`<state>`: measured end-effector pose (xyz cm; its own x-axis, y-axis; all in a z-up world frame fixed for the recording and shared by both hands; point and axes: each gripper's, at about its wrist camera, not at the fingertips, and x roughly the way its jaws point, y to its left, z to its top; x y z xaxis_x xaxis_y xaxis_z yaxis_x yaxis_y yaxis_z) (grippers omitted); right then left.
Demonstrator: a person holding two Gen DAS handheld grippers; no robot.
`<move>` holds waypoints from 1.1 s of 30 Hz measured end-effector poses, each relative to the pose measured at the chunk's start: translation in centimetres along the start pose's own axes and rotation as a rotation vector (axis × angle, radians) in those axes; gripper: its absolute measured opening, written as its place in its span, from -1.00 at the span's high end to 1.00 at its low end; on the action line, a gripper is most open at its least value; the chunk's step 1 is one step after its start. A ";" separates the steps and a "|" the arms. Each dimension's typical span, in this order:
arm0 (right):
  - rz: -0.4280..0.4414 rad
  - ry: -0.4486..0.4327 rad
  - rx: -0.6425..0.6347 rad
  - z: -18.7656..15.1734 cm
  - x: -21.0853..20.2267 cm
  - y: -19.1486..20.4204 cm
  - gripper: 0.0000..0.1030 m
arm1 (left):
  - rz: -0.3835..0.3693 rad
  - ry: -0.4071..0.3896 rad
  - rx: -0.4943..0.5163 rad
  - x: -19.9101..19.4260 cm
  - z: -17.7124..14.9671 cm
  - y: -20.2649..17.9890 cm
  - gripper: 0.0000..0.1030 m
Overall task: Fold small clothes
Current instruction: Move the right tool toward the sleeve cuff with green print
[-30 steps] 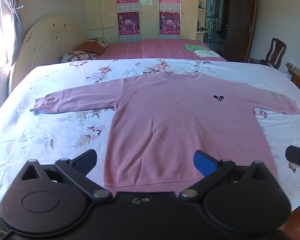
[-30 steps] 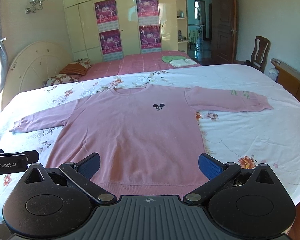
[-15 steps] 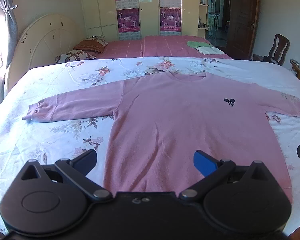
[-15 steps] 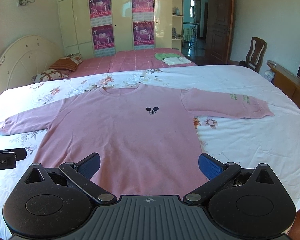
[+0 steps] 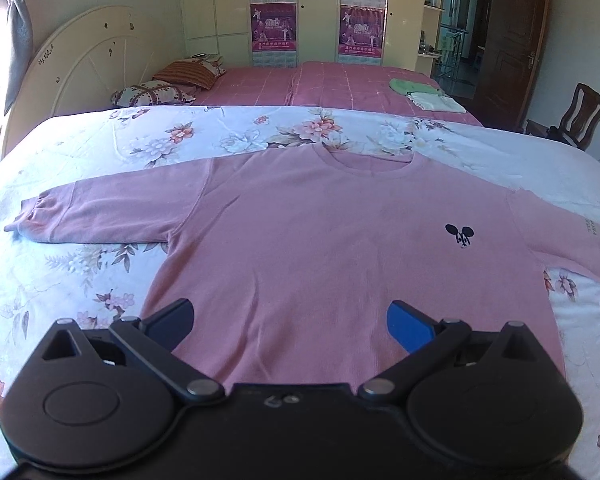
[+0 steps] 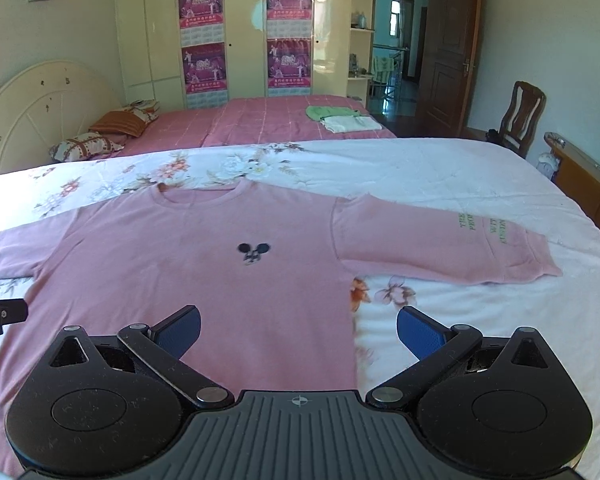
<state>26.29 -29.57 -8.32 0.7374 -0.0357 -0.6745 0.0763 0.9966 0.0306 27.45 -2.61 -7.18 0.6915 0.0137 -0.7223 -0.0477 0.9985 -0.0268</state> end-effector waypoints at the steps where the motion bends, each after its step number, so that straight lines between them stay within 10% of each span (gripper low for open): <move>1: 0.001 0.005 -0.002 0.3 0.9 -0.7 -1.00 | 0.009 0.001 0.001 0.6 0.2 -0.6 -1.00; 24: -0.182 0.073 0.172 1.3 13.2 -20.8 -0.98 | 0.103 0.079 0.039 11.2 1.8 -9.2 -0.99; 27: -0.243 0.084 0.243 1.0 14.1 -24.3 -0.32 | 0.101 0.085 0.033 11.8 2.0 -9.6 -0.99; 33: -0.344 0.119 0.340 0.7 14.7 -30.0 -0.32 | 0.107 0.101 0.039 13.0 2.3 -10.3 -0.96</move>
<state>35.26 -60.02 -18.65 0.5512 -0.3296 -0.7665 0.5307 0.8474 0.0173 38.60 -12.56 -14.69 0.6076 0.1167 -0.7856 -0.0881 0.9929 0.0794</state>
